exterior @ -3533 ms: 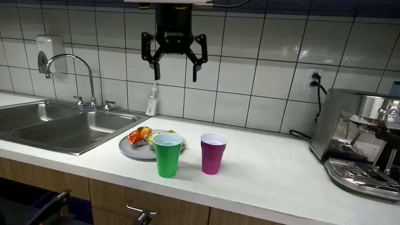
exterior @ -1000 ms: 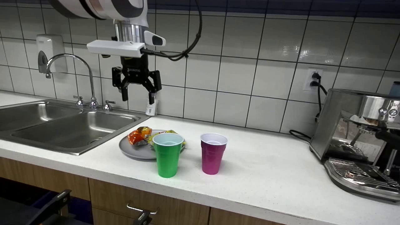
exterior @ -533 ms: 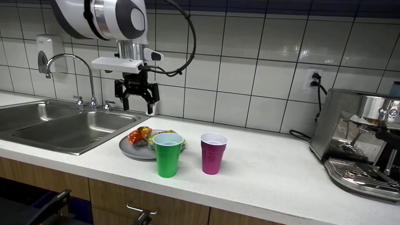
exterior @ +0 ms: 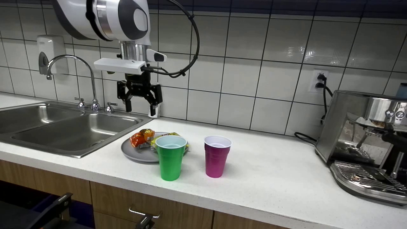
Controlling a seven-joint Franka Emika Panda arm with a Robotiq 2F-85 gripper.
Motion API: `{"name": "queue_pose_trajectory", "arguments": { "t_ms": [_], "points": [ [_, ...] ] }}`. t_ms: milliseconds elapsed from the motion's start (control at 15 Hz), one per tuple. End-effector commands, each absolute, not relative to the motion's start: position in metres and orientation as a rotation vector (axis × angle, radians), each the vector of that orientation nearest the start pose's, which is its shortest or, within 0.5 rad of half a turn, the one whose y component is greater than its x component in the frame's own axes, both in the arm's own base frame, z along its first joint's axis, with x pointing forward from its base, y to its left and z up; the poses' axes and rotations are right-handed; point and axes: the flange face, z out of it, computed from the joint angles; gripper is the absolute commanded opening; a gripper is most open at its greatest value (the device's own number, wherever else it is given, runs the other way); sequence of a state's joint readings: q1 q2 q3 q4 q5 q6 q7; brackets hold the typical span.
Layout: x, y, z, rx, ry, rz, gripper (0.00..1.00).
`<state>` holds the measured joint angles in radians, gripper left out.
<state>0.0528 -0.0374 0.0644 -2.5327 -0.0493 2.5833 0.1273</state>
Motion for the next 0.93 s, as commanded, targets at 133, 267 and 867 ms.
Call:
{"name": "queue_pose_trajectory", "arguments": {
  "t_ms": [133, 267, 867],
  "points": [
    [0.463, 0.056, 0.296, -3.155, -0.039, -0.143, 1.00],
    [0.466, 0.059, 0.295, -3.153, -0.032, -0.145, 1.00],
    [0.491, 0.082, 0.269, -3.137, 0.036, -0.104, 1.00]
  ]
}}
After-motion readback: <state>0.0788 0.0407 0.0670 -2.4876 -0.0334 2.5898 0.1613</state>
